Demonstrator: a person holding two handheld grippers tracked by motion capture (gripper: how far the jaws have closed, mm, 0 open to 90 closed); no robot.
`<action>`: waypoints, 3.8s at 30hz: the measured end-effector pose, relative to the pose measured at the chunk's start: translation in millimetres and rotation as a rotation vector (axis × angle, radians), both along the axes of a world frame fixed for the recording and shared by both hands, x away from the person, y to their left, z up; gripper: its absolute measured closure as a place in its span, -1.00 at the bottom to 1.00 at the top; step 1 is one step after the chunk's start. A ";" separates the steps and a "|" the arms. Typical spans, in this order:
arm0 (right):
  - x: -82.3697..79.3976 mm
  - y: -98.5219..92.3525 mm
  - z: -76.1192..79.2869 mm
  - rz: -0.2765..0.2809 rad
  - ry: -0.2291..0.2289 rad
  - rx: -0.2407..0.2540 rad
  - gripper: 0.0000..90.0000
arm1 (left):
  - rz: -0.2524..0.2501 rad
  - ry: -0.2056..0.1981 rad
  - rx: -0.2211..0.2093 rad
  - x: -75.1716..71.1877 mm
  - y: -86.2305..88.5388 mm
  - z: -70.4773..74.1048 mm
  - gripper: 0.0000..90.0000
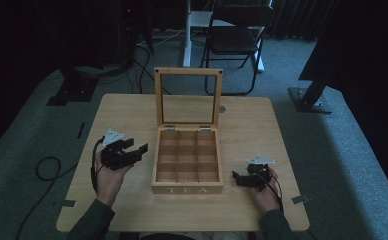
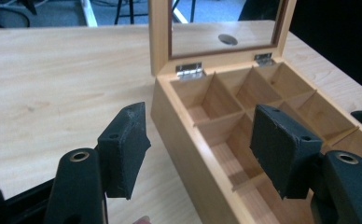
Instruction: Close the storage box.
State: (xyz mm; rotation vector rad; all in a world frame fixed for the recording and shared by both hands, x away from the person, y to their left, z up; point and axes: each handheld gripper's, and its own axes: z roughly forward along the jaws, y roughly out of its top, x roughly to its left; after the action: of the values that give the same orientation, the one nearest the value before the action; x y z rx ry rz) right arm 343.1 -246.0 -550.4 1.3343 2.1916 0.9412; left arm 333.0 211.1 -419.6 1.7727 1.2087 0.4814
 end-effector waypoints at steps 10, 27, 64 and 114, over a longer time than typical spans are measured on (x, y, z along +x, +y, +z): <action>0.1 -0.1 0.0 0.001 -0.002 -0.001 -0.72 | -0.025 -0.056 0.052 17.0 -10.1 18.8 -0.19; 0.1 0.0 0.0 0.000 -0.001 0.000 -0.72 | -0.037 -0.124 0.036 42.4 -13.3 42.2 -0.20; -0.1 0.0 0.0 0.000 0.001 0.000 -0.72 | 0.022 -0.202 0.150 100.7 -18.5 77.8 -0.19; 0.0 -0.1 0.0 0.001 0.001 -0.001 -0.72 | 0.029 -0.110 0.037 163.1 -35.6 47.9 -0.36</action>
State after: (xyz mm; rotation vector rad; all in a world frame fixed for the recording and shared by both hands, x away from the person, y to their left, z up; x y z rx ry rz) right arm 343.1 -246.1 -550.3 1.3338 2.1931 0.9398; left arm 496.0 175.5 -371.6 1.7386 1.1569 0.6140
